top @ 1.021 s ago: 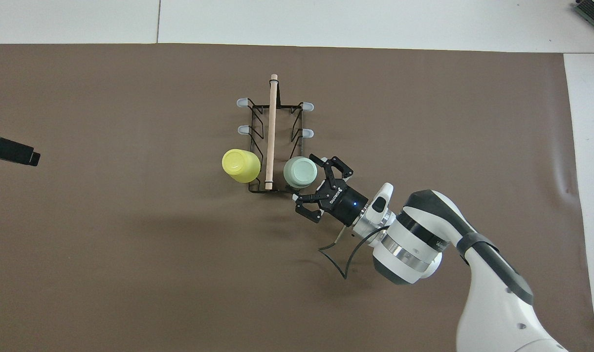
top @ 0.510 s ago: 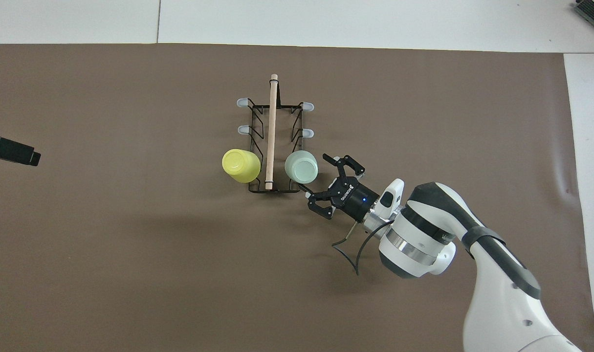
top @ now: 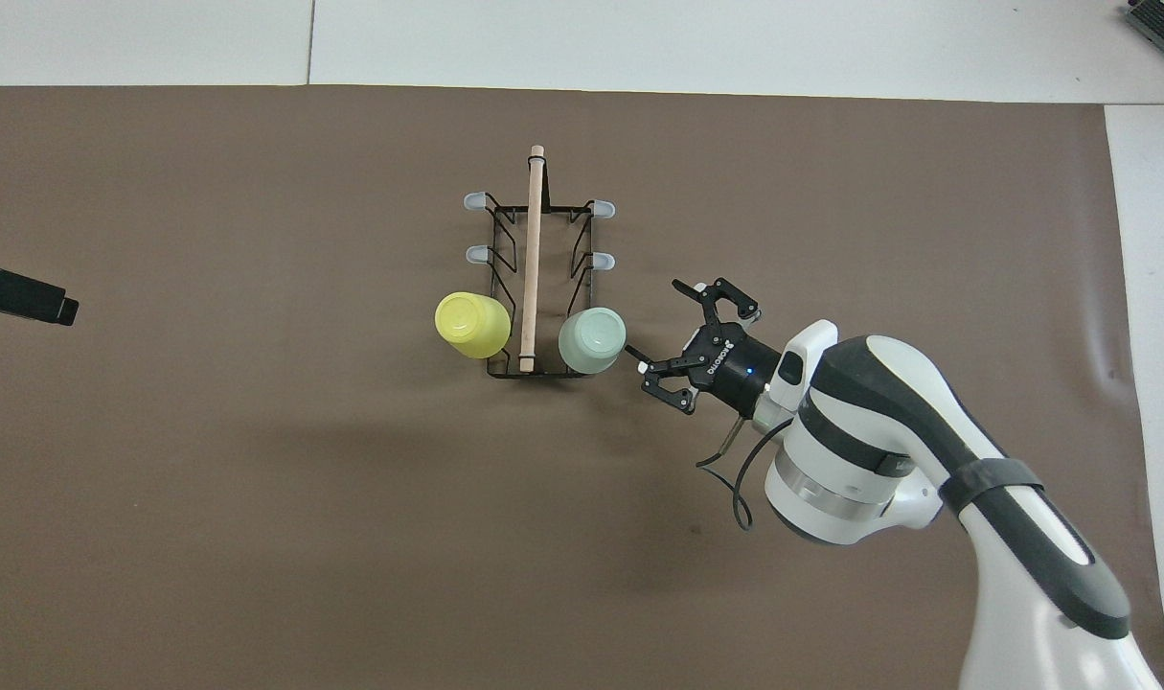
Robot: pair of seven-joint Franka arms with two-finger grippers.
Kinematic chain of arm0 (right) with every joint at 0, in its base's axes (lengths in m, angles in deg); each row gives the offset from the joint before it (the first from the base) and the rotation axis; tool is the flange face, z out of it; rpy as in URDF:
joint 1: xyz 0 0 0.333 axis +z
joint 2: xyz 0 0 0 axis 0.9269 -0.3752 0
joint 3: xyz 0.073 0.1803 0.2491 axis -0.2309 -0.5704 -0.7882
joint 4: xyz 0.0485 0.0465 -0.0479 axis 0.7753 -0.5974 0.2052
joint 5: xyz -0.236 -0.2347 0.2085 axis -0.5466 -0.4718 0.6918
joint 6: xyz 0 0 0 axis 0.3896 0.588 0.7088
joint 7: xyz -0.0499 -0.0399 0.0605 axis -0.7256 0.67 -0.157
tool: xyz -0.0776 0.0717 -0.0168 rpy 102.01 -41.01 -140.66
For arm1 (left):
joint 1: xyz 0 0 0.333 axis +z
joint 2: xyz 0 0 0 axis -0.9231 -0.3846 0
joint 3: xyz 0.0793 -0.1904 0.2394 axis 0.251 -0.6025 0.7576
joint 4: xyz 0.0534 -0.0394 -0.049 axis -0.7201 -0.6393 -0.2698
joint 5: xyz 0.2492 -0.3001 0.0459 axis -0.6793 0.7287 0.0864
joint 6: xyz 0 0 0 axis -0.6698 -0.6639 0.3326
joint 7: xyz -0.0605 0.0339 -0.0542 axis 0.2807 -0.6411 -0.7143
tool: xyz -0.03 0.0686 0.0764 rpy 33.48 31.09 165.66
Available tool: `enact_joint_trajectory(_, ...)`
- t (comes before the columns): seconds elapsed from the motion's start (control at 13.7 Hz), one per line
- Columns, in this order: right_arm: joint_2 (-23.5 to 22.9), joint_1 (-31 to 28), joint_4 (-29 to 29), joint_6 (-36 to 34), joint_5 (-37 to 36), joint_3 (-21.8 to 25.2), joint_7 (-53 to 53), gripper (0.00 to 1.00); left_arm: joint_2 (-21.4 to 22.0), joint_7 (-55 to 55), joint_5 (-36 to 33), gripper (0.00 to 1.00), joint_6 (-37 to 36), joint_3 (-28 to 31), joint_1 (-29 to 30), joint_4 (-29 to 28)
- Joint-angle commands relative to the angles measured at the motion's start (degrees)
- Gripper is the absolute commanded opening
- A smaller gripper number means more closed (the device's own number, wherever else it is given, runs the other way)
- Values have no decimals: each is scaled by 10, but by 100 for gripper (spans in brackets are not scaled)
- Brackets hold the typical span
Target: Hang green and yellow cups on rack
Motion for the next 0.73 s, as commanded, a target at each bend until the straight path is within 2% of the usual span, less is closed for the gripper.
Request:
enact_joint_trajectory(0.0,3,-51,3,-2,-117,-3,11,100,16,6,5,100,10,-1,3,-20)
enact_joint_trajectory(0.22,10,-106,13,-15,-250,-6,11,100,15,6,1,100,11,-4,-2,-18)
enact_joint_trajectory(0.66,3,-179,53,-96,-451,-4,32,100,16,13,1,100,11,-8,-4,-19)
